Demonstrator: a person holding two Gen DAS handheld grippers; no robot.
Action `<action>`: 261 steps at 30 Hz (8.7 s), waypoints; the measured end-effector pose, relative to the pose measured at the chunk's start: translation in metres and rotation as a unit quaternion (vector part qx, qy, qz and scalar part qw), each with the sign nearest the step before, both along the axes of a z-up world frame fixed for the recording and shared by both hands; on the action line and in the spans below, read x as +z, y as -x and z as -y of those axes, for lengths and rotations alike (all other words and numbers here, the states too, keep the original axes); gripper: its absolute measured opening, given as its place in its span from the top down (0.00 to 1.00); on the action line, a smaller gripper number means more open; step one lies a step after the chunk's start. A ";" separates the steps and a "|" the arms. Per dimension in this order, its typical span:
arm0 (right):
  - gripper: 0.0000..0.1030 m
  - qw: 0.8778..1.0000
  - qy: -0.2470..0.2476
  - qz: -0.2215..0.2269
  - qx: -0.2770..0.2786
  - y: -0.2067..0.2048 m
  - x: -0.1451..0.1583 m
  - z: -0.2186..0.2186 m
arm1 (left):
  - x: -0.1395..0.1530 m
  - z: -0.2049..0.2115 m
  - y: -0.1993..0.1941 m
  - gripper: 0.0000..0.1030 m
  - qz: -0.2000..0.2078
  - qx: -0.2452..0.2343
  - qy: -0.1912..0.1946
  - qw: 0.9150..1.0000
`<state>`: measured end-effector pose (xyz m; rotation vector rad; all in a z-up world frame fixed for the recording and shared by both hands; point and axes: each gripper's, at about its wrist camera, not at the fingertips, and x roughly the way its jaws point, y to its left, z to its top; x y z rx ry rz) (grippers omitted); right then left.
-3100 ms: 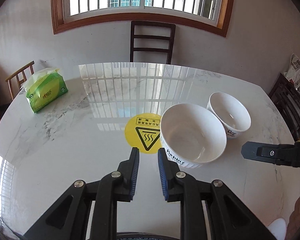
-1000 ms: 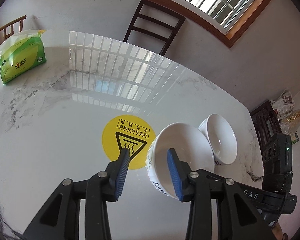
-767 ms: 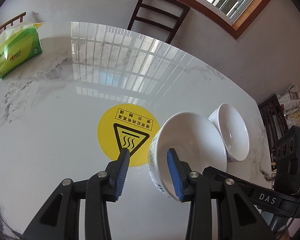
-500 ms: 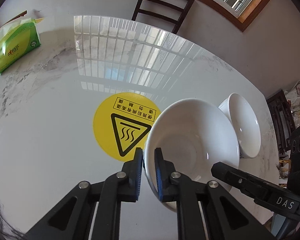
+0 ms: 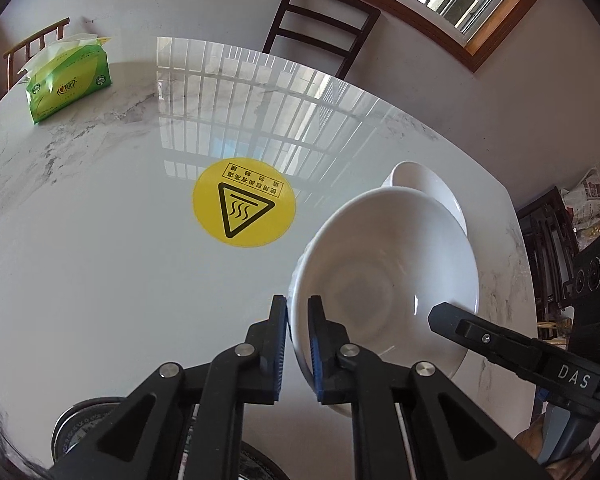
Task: Organize plates and bowls
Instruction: 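Lift the striped bowl with both grippers and carry it over the pink bowl, then lower the striped bowl into the pink bowl with both grippers, then open both grippers and release the striped bowl inside the pink bowl, then move both grippers toward the blue-banded 'Dog' bowl, then close both grippers on the rim of the 'Dog' bowl, then lift the 'Dog' bowl with both grippers and carry it toward the nested bowls, then lower the 'Dog' bowl into the striped bowl with both grippers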
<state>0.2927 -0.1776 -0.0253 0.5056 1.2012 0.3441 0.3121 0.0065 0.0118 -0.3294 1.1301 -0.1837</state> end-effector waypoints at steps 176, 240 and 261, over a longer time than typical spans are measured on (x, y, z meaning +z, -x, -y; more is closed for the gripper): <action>0.73 0.998 0.043 0.050 -0.012 -0.085 -0.041 0.096 | -0.035 0.112 -0.104 0.85 0.019 -0.088 -0.048 0.995; 0.81 0.996 0.022 0.008 0.081 0.203 0.028 0.040 | 0.026 0.064 0.205 0.87 -0.035 -0.134 -0.027 0.990; 0.78 0.995 0.018 0.041 0.087 0.211 0.030 0.045 | 0.050 0.076 0.234 0.61 0.104 -0.151 -0.131 0.974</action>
